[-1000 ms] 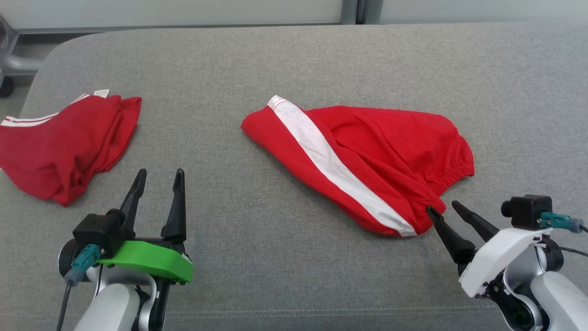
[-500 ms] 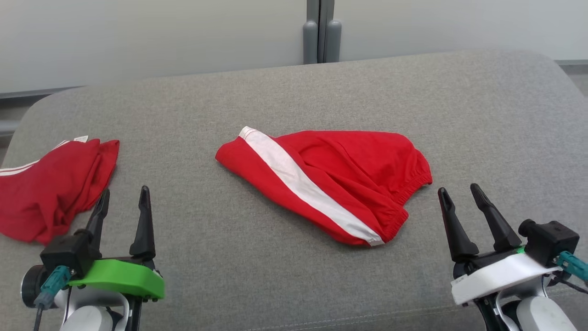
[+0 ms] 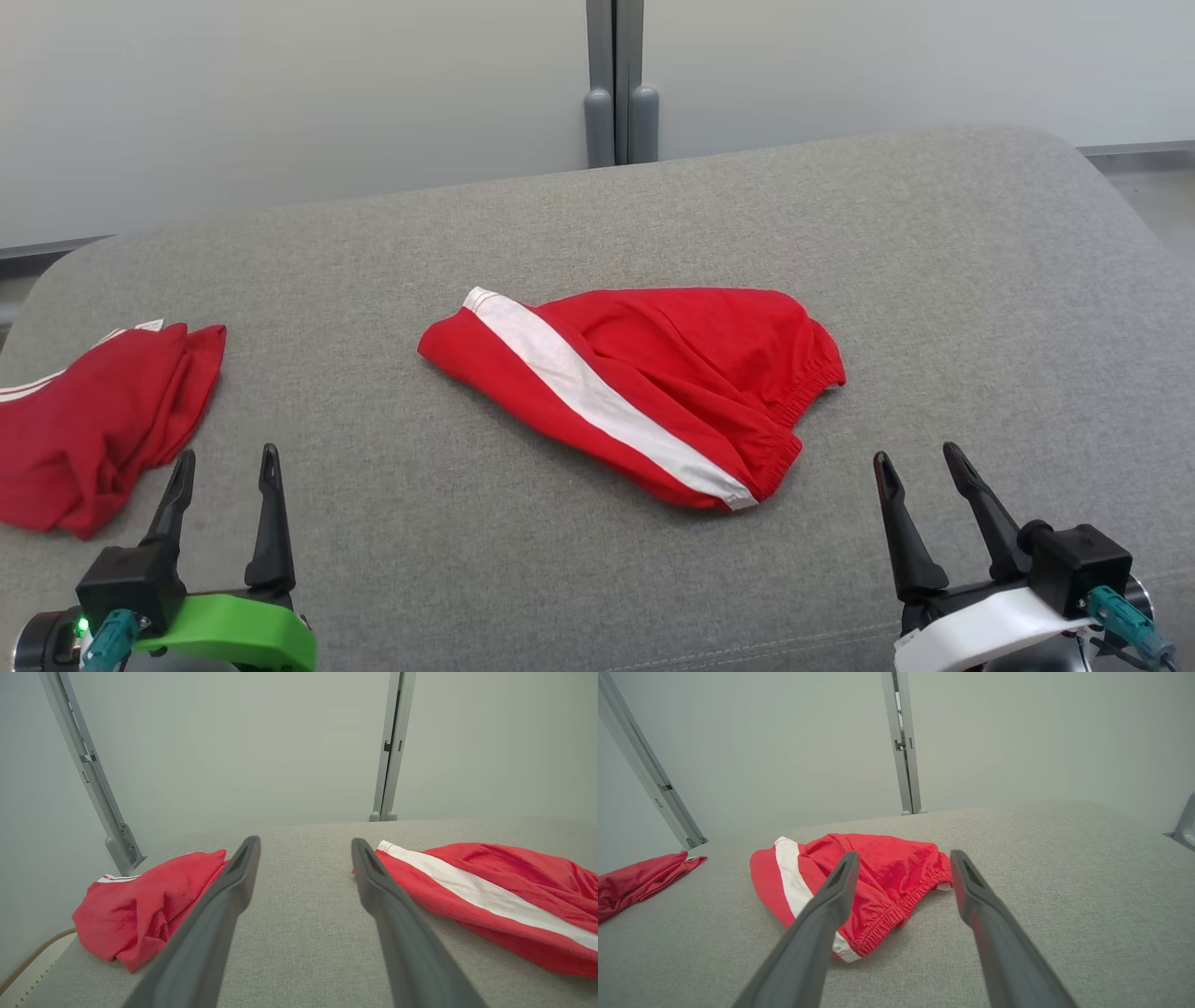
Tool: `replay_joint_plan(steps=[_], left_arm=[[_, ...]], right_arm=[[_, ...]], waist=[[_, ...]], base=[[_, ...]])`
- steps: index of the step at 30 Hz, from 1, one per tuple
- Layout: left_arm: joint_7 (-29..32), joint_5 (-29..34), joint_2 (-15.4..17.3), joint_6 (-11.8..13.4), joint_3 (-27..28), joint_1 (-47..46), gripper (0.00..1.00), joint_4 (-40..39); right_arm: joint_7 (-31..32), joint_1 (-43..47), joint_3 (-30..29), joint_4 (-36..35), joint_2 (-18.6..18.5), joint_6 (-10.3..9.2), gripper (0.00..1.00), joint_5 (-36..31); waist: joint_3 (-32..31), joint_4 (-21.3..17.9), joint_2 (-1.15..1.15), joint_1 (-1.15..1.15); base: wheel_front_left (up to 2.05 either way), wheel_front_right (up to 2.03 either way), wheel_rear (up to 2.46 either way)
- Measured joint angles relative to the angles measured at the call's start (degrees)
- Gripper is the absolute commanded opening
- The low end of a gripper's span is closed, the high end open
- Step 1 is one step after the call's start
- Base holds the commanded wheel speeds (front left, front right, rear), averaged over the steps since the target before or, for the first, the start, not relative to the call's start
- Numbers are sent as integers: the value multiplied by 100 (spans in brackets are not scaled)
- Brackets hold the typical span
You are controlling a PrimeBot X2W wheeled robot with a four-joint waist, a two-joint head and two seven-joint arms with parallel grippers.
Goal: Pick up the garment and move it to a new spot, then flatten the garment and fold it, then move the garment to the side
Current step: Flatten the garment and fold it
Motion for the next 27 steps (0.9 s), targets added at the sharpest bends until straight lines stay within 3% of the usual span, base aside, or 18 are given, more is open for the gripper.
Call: replay_joint_plan(steps=[27], left_arm=[[230, -24, -16, 31, -263, 93, 100, 43]], right_arm=[[401, 101, 4, -177, 102, 0, 100, -78]], waist=[[16, 267, 0, 0]], base=[[0, 0, 0]])
